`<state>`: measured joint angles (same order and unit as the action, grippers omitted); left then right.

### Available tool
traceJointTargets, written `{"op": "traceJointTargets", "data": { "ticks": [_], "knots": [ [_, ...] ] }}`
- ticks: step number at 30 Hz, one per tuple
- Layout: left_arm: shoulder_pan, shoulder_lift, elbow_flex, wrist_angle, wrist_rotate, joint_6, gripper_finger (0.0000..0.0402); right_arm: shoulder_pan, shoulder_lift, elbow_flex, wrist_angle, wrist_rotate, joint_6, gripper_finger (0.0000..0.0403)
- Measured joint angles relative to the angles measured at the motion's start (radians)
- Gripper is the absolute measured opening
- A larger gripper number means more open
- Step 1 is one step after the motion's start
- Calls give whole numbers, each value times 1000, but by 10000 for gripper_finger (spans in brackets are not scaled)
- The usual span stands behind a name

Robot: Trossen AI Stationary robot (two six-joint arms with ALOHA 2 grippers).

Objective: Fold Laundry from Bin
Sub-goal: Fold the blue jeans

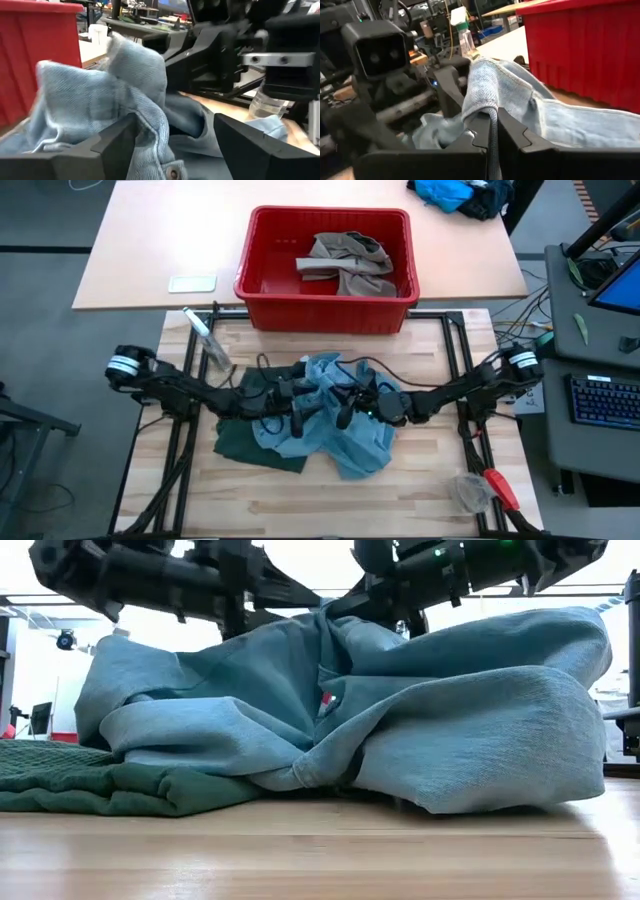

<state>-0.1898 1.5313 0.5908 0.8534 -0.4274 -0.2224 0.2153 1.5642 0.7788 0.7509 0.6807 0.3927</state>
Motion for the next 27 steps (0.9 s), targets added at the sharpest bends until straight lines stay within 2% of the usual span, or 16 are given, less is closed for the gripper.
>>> {"op": "traceJointTargets", "data": {
  "ticks": [4, 10, 14, 16, 19, 24, 27],
  "knots": [
    [2, 101, 62, 35, -5, 15, 257, 0, 26, 32, 1, -2, -11, 9],
    [3, 201, 152, 43, -70, 43, 257, 0, 35, 57, -17, -47, -53, 10],
    [1, 224, 169, 45, -112, 93, 237, 0, 27, 63, -32, -58, -53, 15],
    [0, 224, 169, 51, -136, 108, 214, 0, 23, 63, -43, -59, -53, 20],
    [0, 222, 168, 50, -164, 123, 159, 0, 22, 63, -56, -58, -34, 33],
    [-5, 221, 166, 51, -177, 151, 30, 1, 8, 63, -80, -55, -11, 74],
    [-20, 209, 166, 52, -178, 188, 23, 1, -41, 63, -170, -63, 9, 106]
  ]
}}
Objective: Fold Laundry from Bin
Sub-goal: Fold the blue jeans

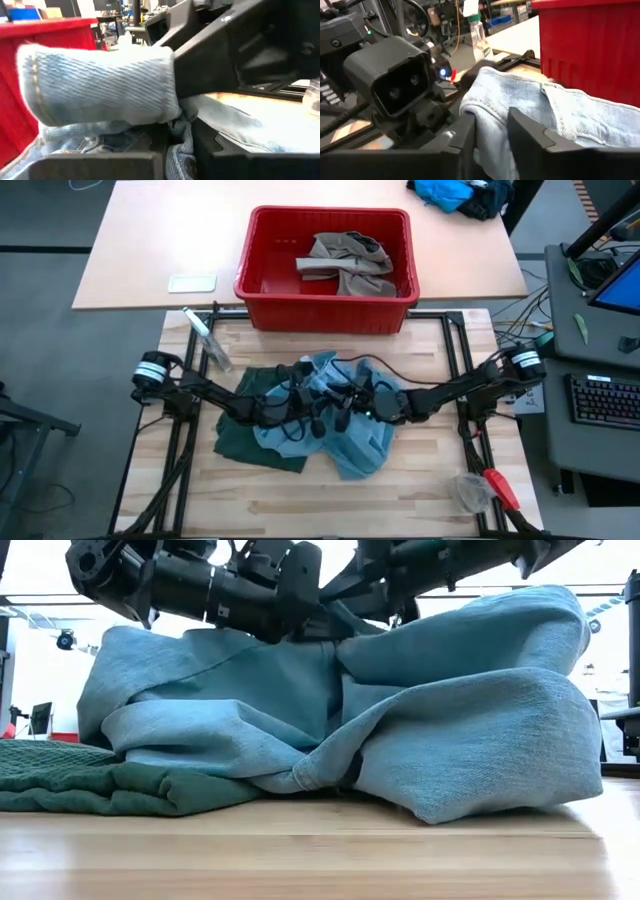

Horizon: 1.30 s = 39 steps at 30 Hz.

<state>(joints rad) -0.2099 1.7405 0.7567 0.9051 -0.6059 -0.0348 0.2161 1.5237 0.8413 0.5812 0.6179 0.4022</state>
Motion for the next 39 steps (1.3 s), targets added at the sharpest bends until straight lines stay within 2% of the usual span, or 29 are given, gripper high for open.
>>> {"op": "traceJointTargets", "data": {
  "ticks": [5, 9, 11, 17, 24, 27, 30, 35, 39],
  "knots": [
    [-47, -62, 0, 2, -62, 118, 25, 6, -150, 1, -258, -49, 83, 158],
    [-87, -160, 0, -3, -67, 193, 14, 37, -256, 1, -369, -58, 105, 194],
    [-108, -224, 0, 0, -53, 214, 15, 57, -298, 1, -379, -61, 86, 208],
    [-186, -427, 0, -55, 121, 307, 17, 121, -379, -2, -403, -50, 4, 235],
    [-293, -607, 22, -224, 126, 358, 17, 161, -398, -2, -390, -51, -112, 264],
    [-329, -631, 60, -293, 128, 355, 17, 159, -386, -2, -372, -74, -152, 280],
    [-355, -631, 119, -340, 179, 359, 17, 147, -377, -2, -326, -98, -167, 298],
    [-381, -591, 258, -440, 217, 366, 17, 135, -376, -2, -238, -104, -241, 330],
    [-383, -523, 387, -553, 209, 366, 17, 129, -375, 29, -227, -232, -274, 347]
  ]
}}
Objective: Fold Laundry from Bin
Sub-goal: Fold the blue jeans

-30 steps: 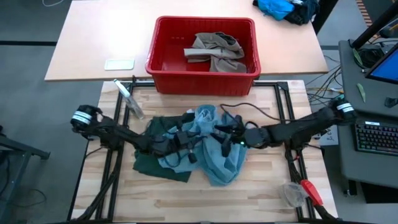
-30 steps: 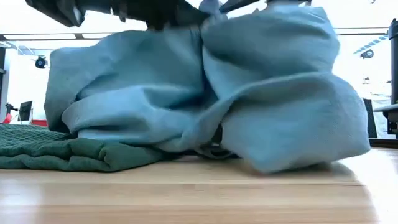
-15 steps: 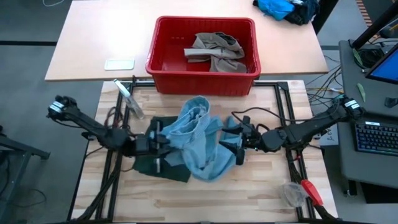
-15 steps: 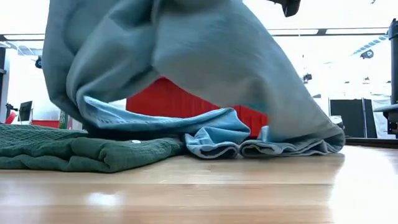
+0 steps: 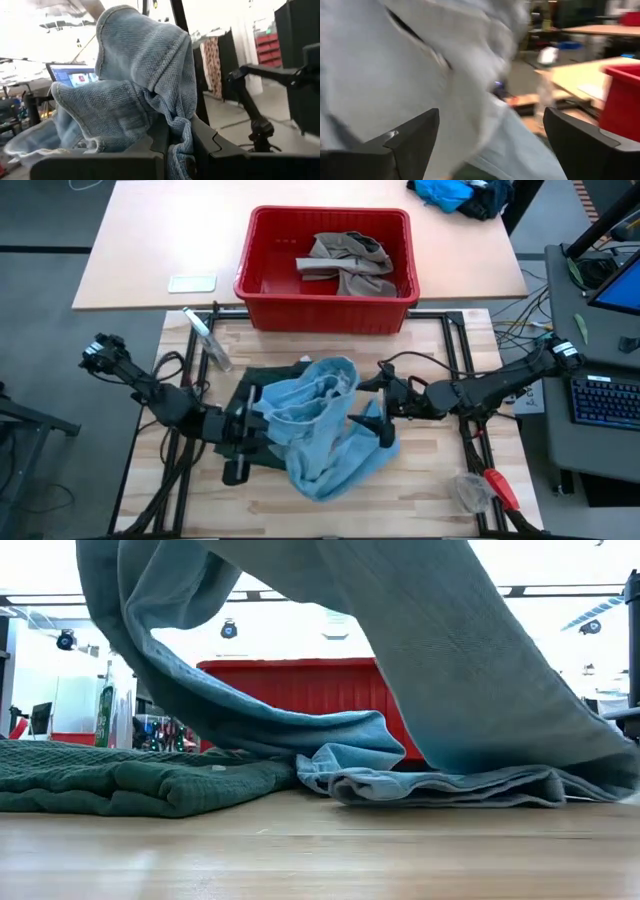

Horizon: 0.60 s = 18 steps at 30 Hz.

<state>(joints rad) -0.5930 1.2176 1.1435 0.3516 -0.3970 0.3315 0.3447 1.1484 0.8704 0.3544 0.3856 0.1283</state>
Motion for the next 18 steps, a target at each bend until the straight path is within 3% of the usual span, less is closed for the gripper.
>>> {"op": "traceJointTargets", "data": {
  "ticks": [5, 8, 12, 18],
  "knots": [
    [-1, 104, 170, -120, -23, 44, 17, 2, 44, 69, -10, -51, -46, 348],
    [-4, 162, 244, -137, -88, 123, 17, 1, 91, 126, -16, -79, -84, 347],
    [-6, 221, 313, -146, -90, 195, 17, 2, 150, 227, -92, -101, -122, 346],
    [-23, 242, 439, -222, -88, 236, 17, 2, 216, 394, -188, -220, -201, 316]
  ]
}}
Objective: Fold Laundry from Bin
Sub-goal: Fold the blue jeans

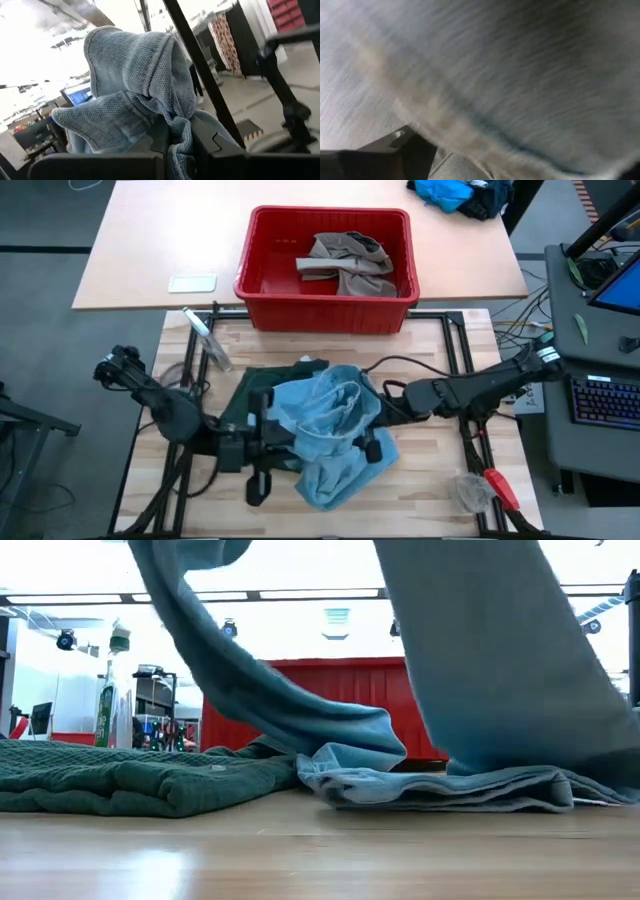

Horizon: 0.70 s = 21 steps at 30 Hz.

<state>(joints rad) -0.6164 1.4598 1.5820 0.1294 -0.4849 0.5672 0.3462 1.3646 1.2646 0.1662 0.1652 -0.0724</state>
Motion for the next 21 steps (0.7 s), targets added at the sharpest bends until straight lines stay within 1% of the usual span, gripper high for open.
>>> {"op": "traceJointTargets", "data": {
  "ticks": [3, 6, 13, 16, 21],
  "knots": [
    [-1, -5, 79, -42, 30, -1, 17, 1, 7, 86, -47, -79, -24, 277],
    [1, -6, 155, -86, 77, -6, 17, 2, 14, 170, -97, -102, -56, 218],
    [17, 8, 327, -101, 85, 29, 17, 2, 24, 369, -172, -105, -177, 31],
    [30, 23, 409, -149, 89, 20, 19, 2, 29, 450, -227, -121, -200, 14],
    [53, 81, 546, -176, 112, 0, 22, 3, 39, 553, -263, -124, -243, 10]
  ]
}}
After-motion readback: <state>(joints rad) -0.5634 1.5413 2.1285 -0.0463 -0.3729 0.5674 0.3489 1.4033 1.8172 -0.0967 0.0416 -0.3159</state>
